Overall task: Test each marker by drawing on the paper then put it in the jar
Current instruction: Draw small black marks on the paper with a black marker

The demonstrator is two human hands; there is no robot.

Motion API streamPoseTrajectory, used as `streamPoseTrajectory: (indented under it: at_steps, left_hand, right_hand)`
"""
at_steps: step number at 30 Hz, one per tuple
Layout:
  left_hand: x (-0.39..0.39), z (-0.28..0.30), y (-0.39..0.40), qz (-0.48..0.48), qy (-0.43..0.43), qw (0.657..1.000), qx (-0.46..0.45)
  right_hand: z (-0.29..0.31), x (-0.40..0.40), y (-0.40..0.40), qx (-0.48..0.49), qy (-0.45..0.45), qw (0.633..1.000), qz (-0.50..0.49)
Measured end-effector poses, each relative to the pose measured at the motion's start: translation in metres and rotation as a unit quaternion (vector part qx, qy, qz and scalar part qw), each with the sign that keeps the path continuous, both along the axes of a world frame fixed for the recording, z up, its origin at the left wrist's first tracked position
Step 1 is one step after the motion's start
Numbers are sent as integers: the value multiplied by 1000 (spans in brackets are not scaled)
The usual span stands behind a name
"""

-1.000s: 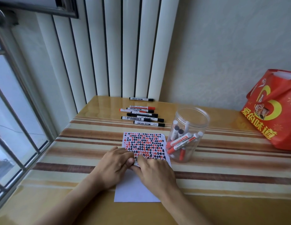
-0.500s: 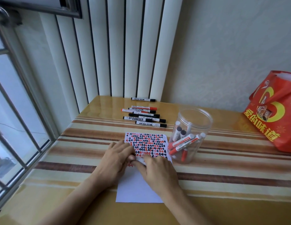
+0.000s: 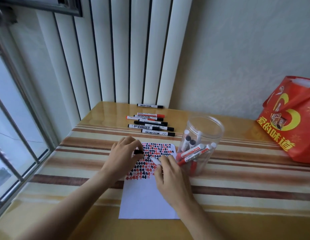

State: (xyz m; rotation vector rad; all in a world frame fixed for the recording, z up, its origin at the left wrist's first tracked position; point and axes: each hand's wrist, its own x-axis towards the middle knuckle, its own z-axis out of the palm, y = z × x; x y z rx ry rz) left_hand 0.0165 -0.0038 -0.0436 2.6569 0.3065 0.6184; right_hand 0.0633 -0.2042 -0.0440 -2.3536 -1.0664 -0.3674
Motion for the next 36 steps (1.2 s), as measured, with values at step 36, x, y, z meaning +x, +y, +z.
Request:
streamPoseTrajectory:
  at_steps: [36]
  left_hand:
    - [-45, -25, 18, 3, 168, 984, 64]
  right_hand:
    - [-4, 3, -7, 232, 427, 873, 43]
